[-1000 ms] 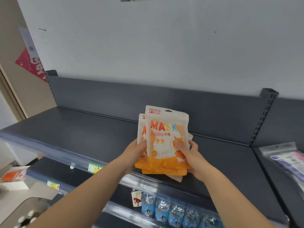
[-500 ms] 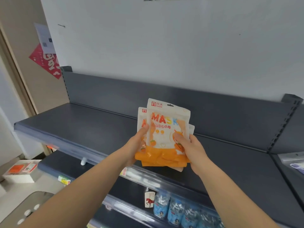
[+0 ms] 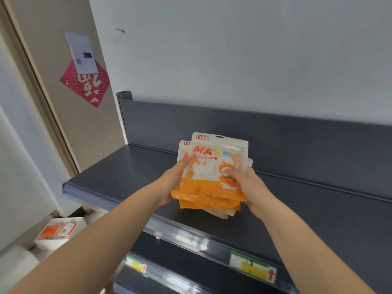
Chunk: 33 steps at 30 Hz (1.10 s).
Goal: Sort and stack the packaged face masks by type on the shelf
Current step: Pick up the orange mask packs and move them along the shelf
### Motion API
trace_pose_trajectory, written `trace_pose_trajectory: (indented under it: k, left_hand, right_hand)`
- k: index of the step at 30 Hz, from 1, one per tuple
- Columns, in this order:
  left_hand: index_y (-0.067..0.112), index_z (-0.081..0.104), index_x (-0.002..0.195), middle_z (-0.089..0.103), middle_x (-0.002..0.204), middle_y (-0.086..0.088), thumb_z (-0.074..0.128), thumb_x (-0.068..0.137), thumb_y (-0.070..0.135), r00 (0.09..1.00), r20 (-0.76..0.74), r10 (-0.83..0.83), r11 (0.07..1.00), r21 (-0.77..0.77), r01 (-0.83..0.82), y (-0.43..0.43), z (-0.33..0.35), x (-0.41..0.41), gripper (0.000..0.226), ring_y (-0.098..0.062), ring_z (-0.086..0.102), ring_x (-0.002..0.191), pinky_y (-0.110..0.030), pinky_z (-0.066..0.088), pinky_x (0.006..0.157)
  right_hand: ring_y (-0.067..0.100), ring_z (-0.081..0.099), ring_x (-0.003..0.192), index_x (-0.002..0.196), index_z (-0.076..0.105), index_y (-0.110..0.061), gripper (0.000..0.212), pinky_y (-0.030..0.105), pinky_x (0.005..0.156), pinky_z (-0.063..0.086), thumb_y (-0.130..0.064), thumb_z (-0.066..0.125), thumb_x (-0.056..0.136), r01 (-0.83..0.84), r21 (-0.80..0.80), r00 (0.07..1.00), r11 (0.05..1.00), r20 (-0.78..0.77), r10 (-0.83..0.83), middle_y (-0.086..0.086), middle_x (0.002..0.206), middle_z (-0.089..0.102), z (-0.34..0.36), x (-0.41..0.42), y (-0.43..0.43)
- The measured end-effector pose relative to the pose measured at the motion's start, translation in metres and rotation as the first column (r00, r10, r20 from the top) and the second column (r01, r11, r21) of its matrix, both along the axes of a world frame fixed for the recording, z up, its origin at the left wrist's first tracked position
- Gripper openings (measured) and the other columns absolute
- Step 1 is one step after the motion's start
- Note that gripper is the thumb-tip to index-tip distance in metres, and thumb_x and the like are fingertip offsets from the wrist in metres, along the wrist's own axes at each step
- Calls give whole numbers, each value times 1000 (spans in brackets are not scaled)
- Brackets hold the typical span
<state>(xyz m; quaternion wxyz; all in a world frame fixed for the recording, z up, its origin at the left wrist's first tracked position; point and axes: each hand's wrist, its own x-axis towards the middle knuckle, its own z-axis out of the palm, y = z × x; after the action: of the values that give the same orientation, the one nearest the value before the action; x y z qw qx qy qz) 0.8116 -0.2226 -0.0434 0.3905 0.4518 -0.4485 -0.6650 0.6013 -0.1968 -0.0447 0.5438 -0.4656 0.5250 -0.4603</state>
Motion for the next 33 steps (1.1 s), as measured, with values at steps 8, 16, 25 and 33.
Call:
trace_pose_trajectory:
  k: [8, 16, 25, 33]
  left_hand:
    - [23, 58, 131, 72, 120, -7, 52, 90, 62, 1000, 19, -16, 995, 100, 14, -46, -17, 60, 57, -32, 69, 109, -52, 50, 101]
    - [20, 61, 125, 75, 112, -8, 55, 92, 55, 993, 89, 72, 989, 125, -82, -65, -27, 116, 48, -31, 72, 101, -49, 56, 90]
    - [16, 64, 121, 76, 106, -9, 57, 94, 49, 975, 219, 47, 992, 103, -71, -127, -29, 156, 43, -31, 72, 98, -52, 54, 94]
    - [21, 41, 145, 70, 118, -8, 55, 94, 53, 973, 226, -42, 990, 137, 11, -176, -24, 168, 62, -31, 70, 103, -48, 57, 88]
  right_hand:
    - [26, 70, 101, 136, 41, -24, 60, 51, 89, 57, -29, 72, 85, 85, 113, 995, 990, 39, -90, 1, 117, 68, -13, 58, -38]
    - [28, 70, 100, 138, 36, -23, 58, 47, 85, 59, -17, 67, 90, 28, 187, 988, 982, 143, -55, 6, 120, 64, -24, 105, -61]
    - [29, 65, 106, 137, 38, -20, 60, 46, 93, 55, -21, 62, 81, 154, 228, 984, 961, 52, -170, 6, 121, 63, -36, 159, -104]
    - [24, 66, 107, 144, 36, -27, 68, 43, 94, 54, -32, 63, 82, 243, 225, 960, 944, 81, -267, 2, 123, 65, -25, 183, -128]
